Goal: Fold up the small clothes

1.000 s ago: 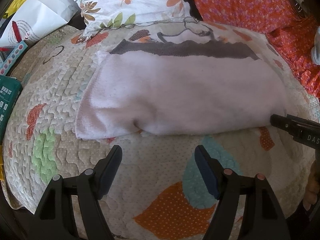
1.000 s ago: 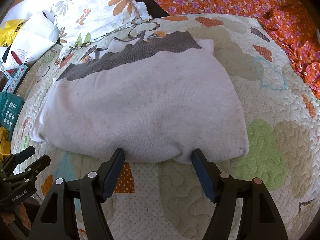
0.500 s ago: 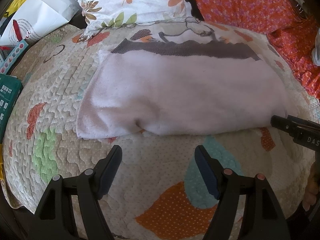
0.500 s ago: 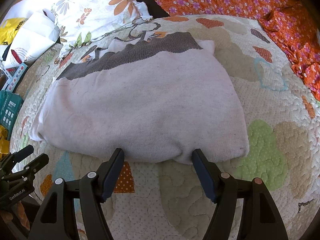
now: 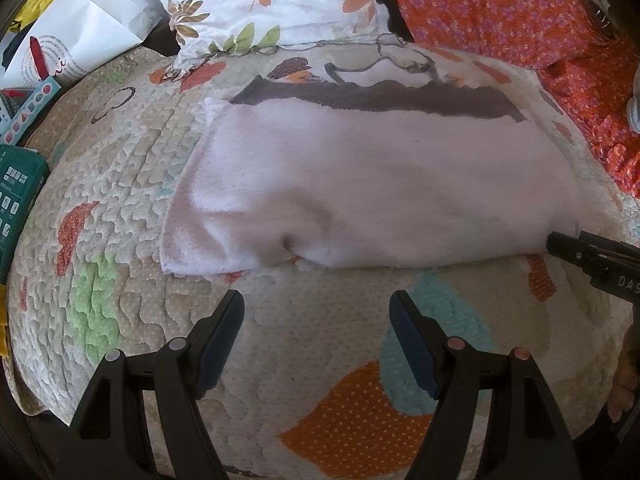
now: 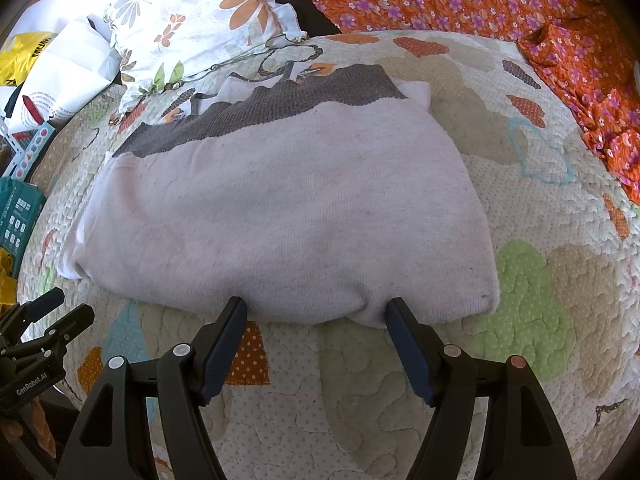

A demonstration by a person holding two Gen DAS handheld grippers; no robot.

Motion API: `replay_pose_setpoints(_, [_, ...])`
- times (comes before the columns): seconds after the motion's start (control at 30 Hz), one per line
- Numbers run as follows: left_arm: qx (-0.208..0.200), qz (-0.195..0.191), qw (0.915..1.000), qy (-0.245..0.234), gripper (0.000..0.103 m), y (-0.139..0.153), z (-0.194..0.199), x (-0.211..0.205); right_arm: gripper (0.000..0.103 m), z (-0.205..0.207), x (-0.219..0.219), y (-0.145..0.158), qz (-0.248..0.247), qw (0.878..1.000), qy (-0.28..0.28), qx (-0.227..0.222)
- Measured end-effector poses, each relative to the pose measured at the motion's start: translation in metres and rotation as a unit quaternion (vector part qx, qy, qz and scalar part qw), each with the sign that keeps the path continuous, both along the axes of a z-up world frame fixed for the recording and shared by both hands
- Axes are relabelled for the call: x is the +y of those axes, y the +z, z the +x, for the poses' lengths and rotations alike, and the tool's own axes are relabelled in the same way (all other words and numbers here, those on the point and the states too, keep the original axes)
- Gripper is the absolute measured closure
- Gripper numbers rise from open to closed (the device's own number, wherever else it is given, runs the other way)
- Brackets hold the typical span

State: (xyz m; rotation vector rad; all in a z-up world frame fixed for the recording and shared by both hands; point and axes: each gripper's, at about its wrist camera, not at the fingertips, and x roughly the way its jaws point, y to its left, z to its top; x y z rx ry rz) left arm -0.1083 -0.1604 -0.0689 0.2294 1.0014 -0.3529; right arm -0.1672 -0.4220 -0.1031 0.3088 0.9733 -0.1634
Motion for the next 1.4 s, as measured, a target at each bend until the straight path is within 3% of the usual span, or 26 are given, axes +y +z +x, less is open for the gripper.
replay_pose_setpoints(0.7, [-0.007,-0.001,0.9997,0.022,0.029,0.003,0.006,0.027,0.026,-0.004,0.021,0.009,-0.022,0.999,0.034,-0.02])
replay_pose_setpoints(0.87, [0.004,-0.066,0.994,0.087,0.024,0.023,0.037,0.079,0.026,-0.011,0.046,0.017,-0.029,0.996,0.066,-0.047])
replay_pose_setpoints(1.03, [0.04,-0.121,0.9784,0.163,0.024,0.017,0.059,0.129,0.026,-0.012,0.085,0.02,-0.061,0.99,0.109,-0.058])
replay_pose_setpoints(1.27, [0.076,-0.158,0.9727,0.152,0.024,0.004,0.055,0.129,0.026,0.014,0.128,0.038,-0.076,0.985,0.145,-0.059])
replay_pose_setpoints(1.4, [0.112,-0.209,0.9602,0.148,0.024,-0.004,0.058,0.126,0.026,0.049,0.154,0.055,-0.076,0.981,0.175,-0.042])
